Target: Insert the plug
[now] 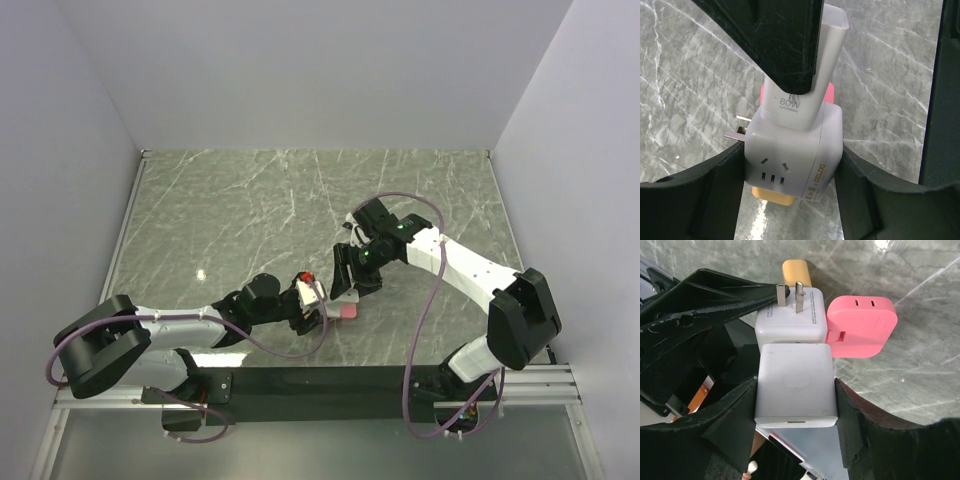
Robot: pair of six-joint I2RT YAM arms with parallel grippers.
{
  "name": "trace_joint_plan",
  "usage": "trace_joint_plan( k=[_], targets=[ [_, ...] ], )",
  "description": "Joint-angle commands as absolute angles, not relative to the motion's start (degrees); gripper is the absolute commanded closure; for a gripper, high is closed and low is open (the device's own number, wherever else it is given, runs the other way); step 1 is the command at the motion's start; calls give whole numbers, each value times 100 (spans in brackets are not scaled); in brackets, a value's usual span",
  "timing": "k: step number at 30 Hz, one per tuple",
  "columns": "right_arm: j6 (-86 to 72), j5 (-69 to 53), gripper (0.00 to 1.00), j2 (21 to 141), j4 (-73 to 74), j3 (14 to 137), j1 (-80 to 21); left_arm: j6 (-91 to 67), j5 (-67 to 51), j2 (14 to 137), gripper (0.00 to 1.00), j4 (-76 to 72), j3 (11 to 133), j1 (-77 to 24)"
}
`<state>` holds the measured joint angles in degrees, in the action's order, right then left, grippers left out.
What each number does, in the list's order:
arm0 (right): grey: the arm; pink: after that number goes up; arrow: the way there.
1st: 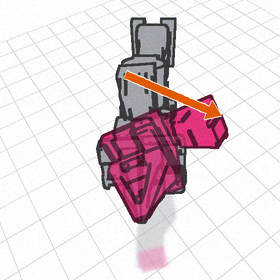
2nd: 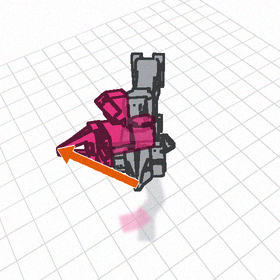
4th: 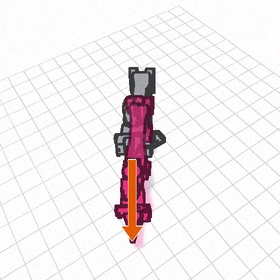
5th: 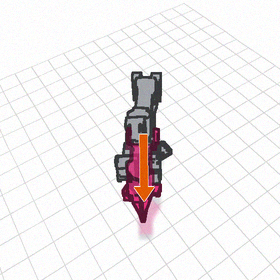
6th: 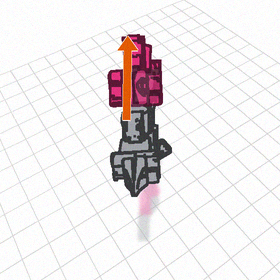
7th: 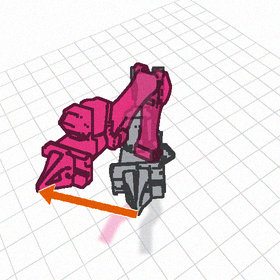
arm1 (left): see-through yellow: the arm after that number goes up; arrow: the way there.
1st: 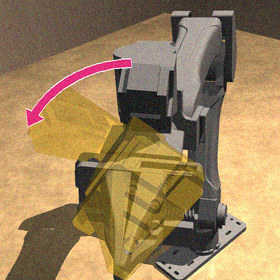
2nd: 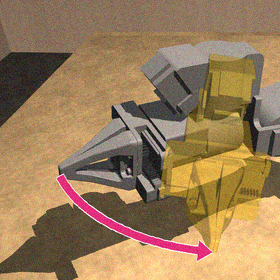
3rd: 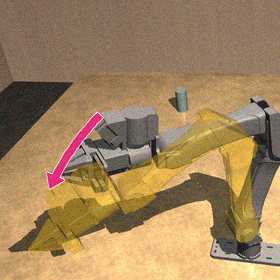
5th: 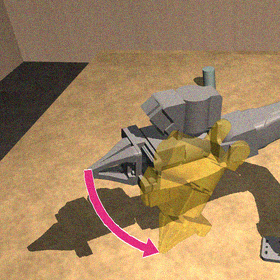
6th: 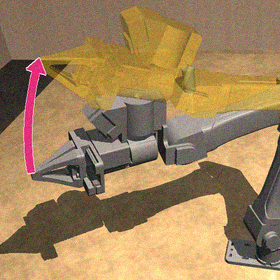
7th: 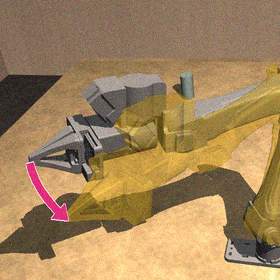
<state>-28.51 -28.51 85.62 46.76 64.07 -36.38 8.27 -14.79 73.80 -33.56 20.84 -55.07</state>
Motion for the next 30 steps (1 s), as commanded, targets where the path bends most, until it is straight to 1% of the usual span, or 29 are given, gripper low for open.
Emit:
trace_joint_plan(
  k=[1,10,19,30],
  targets=[
    [-2839,-2074,100,8763,4113,6047,-3841,528,-2040,6996,99,-6407,2540,-5502],
    [-3111,-2258,100,8666,3630,5423,-3955,299,-2100,6996,99,-6758,2452,-5388],
    [-3111,-2452,100,9034,3401,5423,-4210,211,-2259,7066,99,-6882,2496,-5361],
    [-3147,-2391,100,9334,3375,5449,-4526,185,-2241,7093,99,-6890,2531,-5353]
  ],
)
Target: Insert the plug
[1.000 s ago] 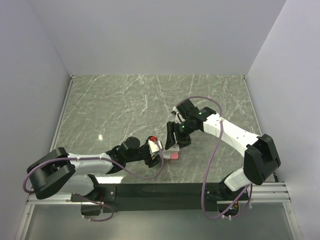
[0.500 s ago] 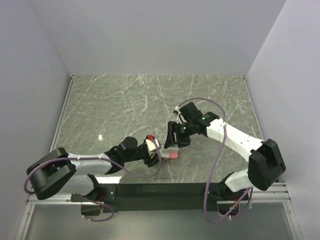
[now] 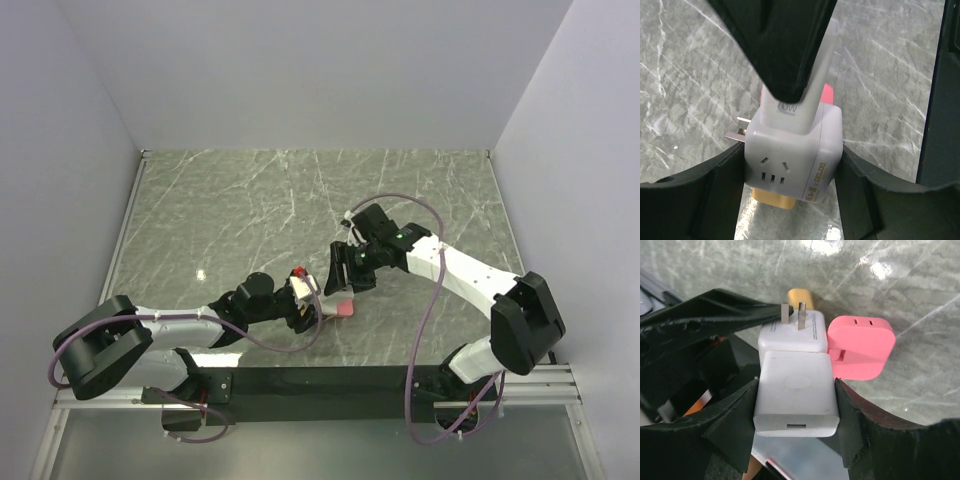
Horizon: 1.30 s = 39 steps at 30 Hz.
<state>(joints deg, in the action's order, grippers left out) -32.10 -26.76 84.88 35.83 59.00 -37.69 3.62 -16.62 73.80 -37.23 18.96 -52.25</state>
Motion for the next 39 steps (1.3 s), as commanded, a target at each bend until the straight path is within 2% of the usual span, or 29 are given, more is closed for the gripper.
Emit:
trace_joint_plan(
  k=[1,16,26,27,29,30,32,33,37,38,39],
  targets=[
    [-3146,-2321,100,9351,3401,5467,-4552,176,-2241,7101,99,-6891,2531,-5361],
    [-2857,-1925,100,9510,3735,5932,-4720,272,-2040,7347,99,-6575,2777,-5344],
    [-2970,-1038,100,8930,2814,5775,-4280,211,-1503,7857,98,-6328,3172,-5151],
    [-3006,-959,100,8834,2734,5766,-4263,176,-1486,7884,85,-6354,3199,-5116],
    [-3085,-845,100,8780,2593,5739,-4219,106,-1415,7910,77,-6372,3252,-5089],
    [-3085,-783,100,8745,2488,5739,-4219,97,-1380,7901,62,-6294,3278,-5063],
    [-3050,-660,100,8745,2391,5783,-4184,97,-1345,7858,52,-6179,3357,-5036],
    [-3032,-642,100,8745,2347,5792,-4140,88,-1293,7849,42,-6161,3366,-5010],
    [-2962,-642,100,8745,2118,5792,-4008,44,-1187,7875,35,-6056,3410,-4878],
    [-2953,-607,100,8736,2022,5766,-3999,35,-1187,7866,30,-6064,3393,-4843],
    [-2944,-615,100,8719,1952,5740,-3956,35,-1195,7849,19,-6091,3375,-4773]
  ],
)
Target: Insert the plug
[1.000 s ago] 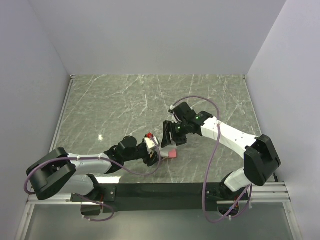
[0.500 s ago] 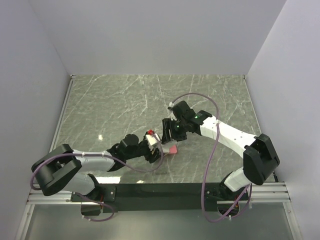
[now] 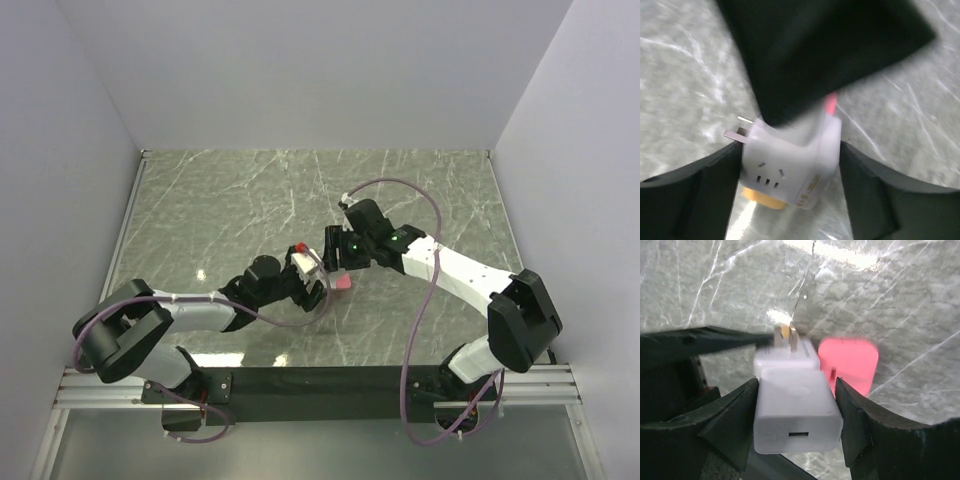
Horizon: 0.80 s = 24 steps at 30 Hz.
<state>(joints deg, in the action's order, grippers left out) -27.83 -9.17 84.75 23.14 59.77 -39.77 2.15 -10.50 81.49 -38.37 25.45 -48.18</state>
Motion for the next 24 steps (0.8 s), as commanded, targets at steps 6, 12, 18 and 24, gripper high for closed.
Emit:
trace_joint_plan(
  k=[6,12,18,24],
  targets=[
    [-2953,-756,100,8736,1547,5634,-3700,-167,-1292,7691,4,-6073,3287,-4676],
    [-2865,-870,100,8841,1301,5660,-3481,-167,-1134,7409,2,-5907,3173,-4623],
    [-2742,-730,100,9017,862,5581,-3410,-334,-932,7164,2,-5959,2857,-4562],
    [-2769,-370,100,9220,440,5362,-3472,-510,-730,7119,2,-5994,2637,-4483]
  ],
)
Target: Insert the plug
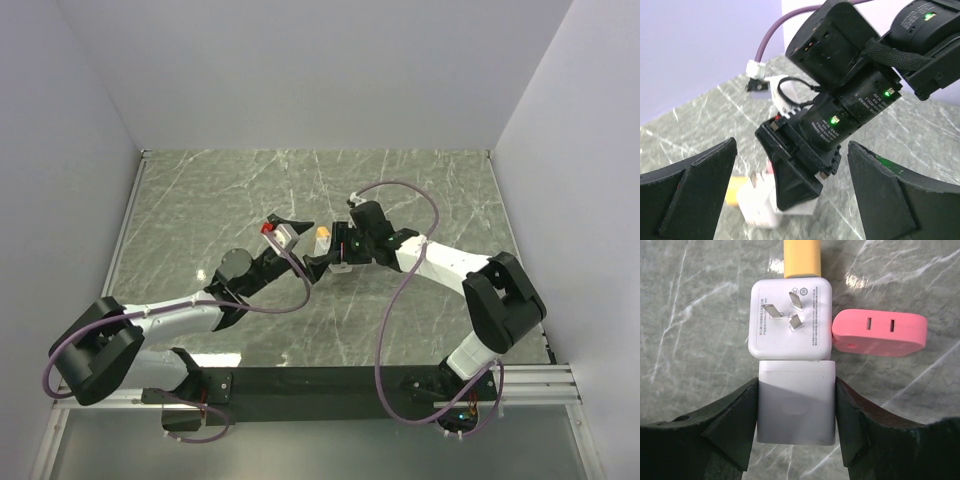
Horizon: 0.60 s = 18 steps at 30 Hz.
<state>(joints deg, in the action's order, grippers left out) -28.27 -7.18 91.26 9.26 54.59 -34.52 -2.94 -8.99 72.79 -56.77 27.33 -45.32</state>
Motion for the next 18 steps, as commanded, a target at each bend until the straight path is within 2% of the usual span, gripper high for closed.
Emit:
trace_joint_plan(
  k=[1,6,16,18],
  targets=[
    [-2760,-282,100,9228,396,5309,-3541,-562,-721,7128,2,-6003,2611,-4482],
    [-2742,350,100,9307,255,5247,-3788,-711,-537,7128,1,-6021,2496,-4412],
    [-2891,1749,100,9852,536,5625,-4333,-1968,430,7058,1,-5371,2452,-3876],
    [-2935,1793,96,9818,492,5608,-4359,-2065,545,6979,1,-5239,2452,-3780]
  ],
)
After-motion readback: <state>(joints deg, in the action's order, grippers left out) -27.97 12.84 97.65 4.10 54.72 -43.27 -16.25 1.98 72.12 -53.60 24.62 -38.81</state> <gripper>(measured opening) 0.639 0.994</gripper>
